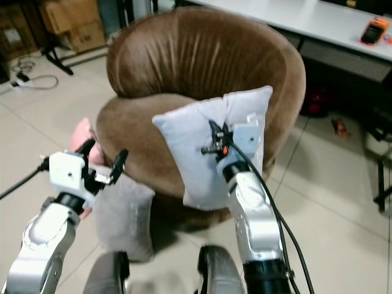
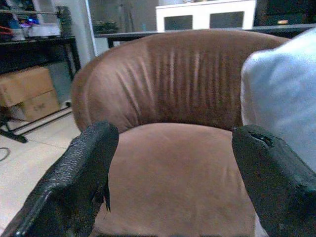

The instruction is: Move the pillow to the sofa from floor

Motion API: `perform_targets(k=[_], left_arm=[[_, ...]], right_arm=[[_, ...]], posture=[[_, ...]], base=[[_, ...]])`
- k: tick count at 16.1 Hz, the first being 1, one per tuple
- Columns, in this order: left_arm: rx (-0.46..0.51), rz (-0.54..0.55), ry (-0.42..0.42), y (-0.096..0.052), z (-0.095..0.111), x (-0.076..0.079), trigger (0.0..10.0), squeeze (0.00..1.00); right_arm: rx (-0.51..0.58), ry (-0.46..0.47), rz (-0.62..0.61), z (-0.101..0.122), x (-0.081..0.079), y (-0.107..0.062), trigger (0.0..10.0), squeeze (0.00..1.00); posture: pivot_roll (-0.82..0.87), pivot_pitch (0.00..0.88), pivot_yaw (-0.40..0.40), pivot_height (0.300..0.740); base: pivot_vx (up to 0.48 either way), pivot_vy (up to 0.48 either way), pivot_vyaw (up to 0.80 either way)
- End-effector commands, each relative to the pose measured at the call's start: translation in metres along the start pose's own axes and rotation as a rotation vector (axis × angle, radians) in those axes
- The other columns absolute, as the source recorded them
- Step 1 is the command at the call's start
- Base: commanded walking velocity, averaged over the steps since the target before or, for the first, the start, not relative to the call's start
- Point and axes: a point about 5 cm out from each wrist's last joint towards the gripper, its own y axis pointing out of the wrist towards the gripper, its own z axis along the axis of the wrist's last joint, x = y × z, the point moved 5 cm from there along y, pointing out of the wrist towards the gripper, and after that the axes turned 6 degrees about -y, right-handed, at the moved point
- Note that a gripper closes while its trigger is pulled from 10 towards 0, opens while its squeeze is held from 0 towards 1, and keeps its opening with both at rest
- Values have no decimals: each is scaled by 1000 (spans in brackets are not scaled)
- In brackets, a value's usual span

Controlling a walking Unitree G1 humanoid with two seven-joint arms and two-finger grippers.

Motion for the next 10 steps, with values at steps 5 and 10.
perform_targets(k=[5, 10], left_arm=[[23, 50, 13, -5, 7, -1, 10000, 0], [18, -35, 35, 3, 17, 7, 10000, 0]], right_arm=[[-13, 6, 29, 2, -5, -11, 10000, 0], [15, 16, -78, 12, 20, -18, 10000, 0]], posture=[[27, 0, -94, 722], [-24, 0, -60, 740]], base=[[0, 0, 0], [0, 0, 0]])
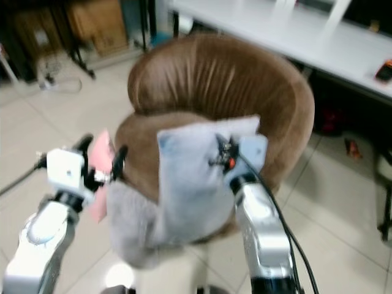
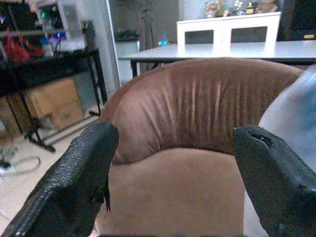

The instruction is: Move the pillow to the sofa from floor

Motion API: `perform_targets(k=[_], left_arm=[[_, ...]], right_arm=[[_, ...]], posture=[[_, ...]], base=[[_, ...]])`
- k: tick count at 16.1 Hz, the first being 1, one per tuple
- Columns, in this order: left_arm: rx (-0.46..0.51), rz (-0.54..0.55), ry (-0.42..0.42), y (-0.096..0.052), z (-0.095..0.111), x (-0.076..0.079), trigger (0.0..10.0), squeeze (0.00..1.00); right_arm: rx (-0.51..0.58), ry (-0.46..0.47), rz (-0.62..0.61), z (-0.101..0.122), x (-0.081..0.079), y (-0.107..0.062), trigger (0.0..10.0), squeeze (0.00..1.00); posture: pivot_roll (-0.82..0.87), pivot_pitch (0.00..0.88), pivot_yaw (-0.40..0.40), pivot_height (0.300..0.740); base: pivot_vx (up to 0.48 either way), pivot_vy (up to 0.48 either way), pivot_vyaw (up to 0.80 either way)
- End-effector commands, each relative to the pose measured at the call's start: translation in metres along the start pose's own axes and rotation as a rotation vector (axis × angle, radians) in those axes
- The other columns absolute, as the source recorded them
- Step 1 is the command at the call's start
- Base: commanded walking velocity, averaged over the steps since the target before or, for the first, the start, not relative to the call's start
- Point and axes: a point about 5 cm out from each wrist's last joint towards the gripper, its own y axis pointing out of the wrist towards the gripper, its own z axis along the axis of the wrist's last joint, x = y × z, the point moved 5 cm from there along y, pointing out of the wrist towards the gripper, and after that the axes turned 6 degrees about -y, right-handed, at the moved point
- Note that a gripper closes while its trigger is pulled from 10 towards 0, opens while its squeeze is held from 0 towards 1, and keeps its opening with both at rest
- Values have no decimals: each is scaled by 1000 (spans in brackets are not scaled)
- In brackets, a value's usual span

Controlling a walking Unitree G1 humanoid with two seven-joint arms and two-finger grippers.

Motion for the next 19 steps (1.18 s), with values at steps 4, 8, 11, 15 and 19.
perform_targets(k=[4, 8, 11, 15, 19], left_arm=[[-43, 47, -13, 5, -8, -11, 10000, 0], [-43, 50, 2, 8, -5, -13, 10000, 0], [-41, 46, 8, 12, -5, -12, 10000, 0], [-35, 54, 15, 12, -3, -14, 10000, 0], [-31, 59, 17, 13, -3, -14, 10000, 0]], right_arm=[[2, -47, -159, 5, 21, -6, 10000, 0], [-33, -27, -216, 0, 23, -4, 10000, 0], [25, -7, -185, 10, 18, 0, 10000, 0], [-7, -37, -153, 6, 14, 5, 10000, 0], [-12, -3, -106, 4, 7, 7, 10000, 0]], posture=[[-30, 0, -33, 740], [-39, 0, -13, 740], [-42, 0, -12, 740], [-37, 0, -21, 740], [-37, 0, -19, 740]], base=[[0, 0, 0], [0, -65, 0], [0, -369, 0], [0, -368, 0], [0, -370, 0]])
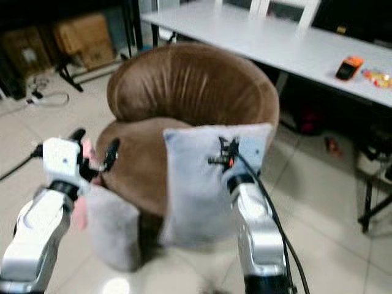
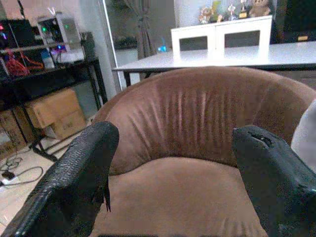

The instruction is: Move the pillow to the sofa from floor

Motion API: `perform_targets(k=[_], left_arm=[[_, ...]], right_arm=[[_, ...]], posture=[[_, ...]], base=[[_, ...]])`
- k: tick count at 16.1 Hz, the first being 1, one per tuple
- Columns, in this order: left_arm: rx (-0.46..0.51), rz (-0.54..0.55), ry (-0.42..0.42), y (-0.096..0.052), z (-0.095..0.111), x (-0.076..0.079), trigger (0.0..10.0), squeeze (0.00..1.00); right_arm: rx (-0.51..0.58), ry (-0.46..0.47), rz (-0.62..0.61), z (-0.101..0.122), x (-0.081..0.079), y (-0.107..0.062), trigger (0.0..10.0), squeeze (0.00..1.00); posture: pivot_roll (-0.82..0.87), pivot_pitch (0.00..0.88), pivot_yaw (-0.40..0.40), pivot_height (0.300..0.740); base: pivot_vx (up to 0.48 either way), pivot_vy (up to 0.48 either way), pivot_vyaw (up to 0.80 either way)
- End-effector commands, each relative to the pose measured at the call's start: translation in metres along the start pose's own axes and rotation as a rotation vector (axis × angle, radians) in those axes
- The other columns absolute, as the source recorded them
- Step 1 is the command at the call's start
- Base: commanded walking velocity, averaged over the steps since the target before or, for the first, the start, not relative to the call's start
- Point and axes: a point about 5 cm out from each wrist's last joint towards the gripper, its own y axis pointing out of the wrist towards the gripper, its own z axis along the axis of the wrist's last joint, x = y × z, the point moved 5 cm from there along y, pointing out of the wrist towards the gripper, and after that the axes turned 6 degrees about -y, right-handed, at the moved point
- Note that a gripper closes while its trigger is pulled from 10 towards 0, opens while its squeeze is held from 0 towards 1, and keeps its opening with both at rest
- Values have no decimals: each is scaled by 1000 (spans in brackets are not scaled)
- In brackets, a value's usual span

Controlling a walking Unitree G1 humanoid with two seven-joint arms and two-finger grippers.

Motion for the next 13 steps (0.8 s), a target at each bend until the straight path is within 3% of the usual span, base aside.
perform_targets(k=[1, 6, 9, 13], left_arm=[[3, -12, 4, 1, 0, 5, 10000, 0], [20, -44, -17, 4, 3, 10, 10000, 0], [19, -66, -30, 3, 3, 12, 10000, 0], [22, -67, -32, 3, 3, 12, 10000, 0]], right_arm=[[41, -9, -28, 11, 10, 1, 10000, 0], [28, 8, -1, 9, 7, 3, 10000, 0], [30, -38, 17, 10, 2, 6, 10000, 0], [29, -7, -3, 10, 5, 8, 10000, 0]], posture=[[-38, 0, -19, 740], [-36, 0, -24, 740], [-27, 0, -32, 740], [-24, 0, -36, 740]], base=[[0, -360, 0], [0, 0, 0], [323, 0, 742], [330, 0, 0]])
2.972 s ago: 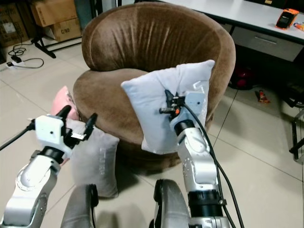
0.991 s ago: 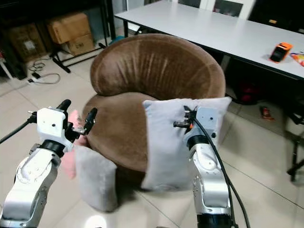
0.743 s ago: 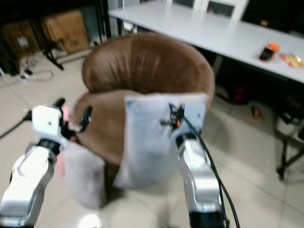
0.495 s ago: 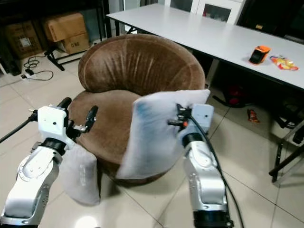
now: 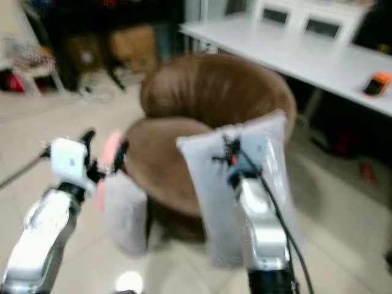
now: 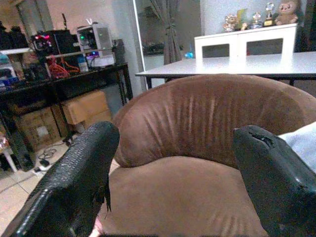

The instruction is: Move the pillow to the sofa from floor

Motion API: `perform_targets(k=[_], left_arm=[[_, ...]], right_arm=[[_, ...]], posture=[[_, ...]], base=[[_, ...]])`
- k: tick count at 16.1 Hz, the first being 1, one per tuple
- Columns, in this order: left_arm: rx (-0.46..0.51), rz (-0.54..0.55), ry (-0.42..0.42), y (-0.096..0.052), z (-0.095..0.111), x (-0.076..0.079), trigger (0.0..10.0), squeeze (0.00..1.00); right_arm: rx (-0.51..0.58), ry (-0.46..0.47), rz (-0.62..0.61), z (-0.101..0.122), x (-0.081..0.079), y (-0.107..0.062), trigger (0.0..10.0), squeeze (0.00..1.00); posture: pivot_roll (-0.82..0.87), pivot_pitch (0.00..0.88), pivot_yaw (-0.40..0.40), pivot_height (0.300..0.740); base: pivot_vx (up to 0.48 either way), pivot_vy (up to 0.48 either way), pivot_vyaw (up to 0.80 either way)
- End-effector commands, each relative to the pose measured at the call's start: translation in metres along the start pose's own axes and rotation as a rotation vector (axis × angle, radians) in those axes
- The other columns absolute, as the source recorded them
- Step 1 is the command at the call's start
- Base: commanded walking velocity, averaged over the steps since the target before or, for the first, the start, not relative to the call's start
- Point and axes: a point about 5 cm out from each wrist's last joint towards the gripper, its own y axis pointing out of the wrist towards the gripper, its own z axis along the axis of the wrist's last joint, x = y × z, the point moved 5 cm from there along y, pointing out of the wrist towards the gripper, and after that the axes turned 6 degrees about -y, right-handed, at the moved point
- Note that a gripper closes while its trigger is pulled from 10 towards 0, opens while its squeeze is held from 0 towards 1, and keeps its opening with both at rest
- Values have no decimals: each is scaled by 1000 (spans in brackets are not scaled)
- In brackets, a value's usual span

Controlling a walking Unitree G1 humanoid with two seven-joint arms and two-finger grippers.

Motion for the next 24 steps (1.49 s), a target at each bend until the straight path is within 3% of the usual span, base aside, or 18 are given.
perform_targets(k=[1, 10, 14, 17, 20, 24], left_arm=[[18, 2, 4, 2, 6, -4, 10000, 0], [11, -20, -7, 5, 5, -3, 10000, 0], [14, -29, 0, 4, 5, -1, 10000, 0], [15, -29, 3, 4, 6, -1, 10000, 0], [14, -36, 3, 3, 6, -1, 10000, 0], [14, -41, 8, 4, 6, 0, 10000, 0]], right_arm=[[51, 10, 11, 15, -4, 5, 10000, 0], [69, 4, 36, 18, -8, 6, 10000, 0], [117, -4, 132, 28, -25, 4, 10000, 0], [138, 57, 190, 36, -33, 1, 10000, 0], [144, 141, 394, 49, -56, -9, 10000, 0], [181, 111, 394, 59, -57, -7, 10000, 0]], posture=[[-25, 0, -34, 740], [-31, 0, -22, 740], [-26, 0, -27, 740], [-24, 0, -27, 740], [-24, 0, -27, 740], [-22, 0, -30, 740]], base=[[330, 0, 0], [331, 0, 0], [330, 0, 400], [331, 0, 267], [326, 0, 0], [328, 0, 0]])
